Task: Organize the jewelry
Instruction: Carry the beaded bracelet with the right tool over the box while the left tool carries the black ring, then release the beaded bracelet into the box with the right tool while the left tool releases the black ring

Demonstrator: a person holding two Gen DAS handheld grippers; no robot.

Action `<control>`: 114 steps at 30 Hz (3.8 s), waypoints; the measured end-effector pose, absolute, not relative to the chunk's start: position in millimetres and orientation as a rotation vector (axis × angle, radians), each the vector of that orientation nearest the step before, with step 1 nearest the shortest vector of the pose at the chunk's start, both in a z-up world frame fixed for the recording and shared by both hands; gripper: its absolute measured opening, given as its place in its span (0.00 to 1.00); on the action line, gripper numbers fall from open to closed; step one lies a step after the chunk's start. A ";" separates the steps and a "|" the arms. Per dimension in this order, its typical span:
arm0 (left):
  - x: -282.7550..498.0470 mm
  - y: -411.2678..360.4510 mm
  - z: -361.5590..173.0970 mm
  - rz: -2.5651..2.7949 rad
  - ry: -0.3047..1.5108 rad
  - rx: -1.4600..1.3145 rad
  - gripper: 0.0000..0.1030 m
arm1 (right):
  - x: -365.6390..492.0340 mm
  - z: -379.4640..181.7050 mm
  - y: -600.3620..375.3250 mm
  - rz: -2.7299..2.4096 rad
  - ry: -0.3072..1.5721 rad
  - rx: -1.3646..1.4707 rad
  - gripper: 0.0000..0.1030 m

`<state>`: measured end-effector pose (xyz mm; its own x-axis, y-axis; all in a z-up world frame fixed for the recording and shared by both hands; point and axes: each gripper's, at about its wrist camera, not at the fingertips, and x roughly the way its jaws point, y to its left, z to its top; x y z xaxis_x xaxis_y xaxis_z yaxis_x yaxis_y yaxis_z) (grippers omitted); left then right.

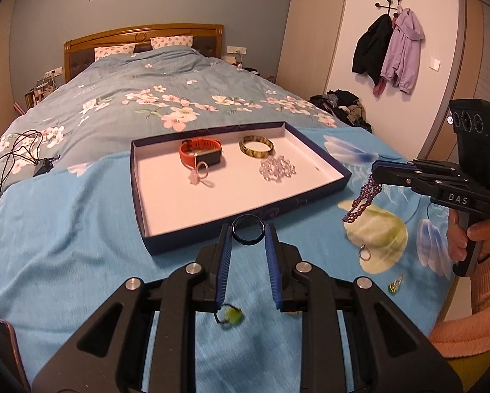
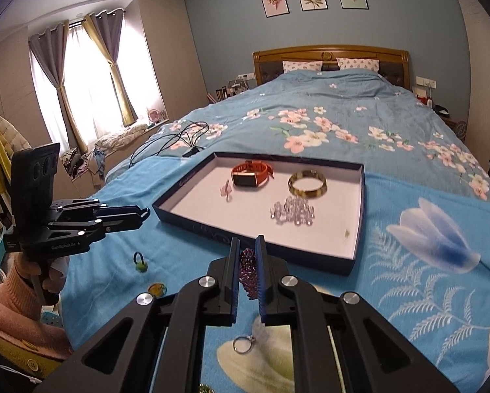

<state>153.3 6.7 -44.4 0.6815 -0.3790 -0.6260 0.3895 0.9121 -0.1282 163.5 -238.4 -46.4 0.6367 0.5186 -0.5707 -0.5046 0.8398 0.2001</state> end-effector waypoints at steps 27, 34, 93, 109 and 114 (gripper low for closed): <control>207.2 4.0 -44.1 -0.385 0.704 0.020 0.20 | 222.1 -31.7 -219.8 0.580 0.618 0.028 0.08; 221.2 2.1 -49.5 -0.369 0.717 0.026 0.21 | 238.7 -39.2 -212.2 0.585 0.644 0.045 0.08; 295.6 -12.5 -101.4 -0.301 0.888 0.016 0.21 | 298.6 -96.5 -224.8 0.470 0.810 0.087 0.10; 290.6 -9.1 -89.3 -0.305 0.833 -0.002 0.31 | 282.5 -80.0 -230.5 0.453 0.754 0.090 0.26; 273.8 0.3 -68.0 -0.300 0.762 -0.029 0.39 | 263.9 -66.7 -236.5 0.457 0.705 0.095 0.35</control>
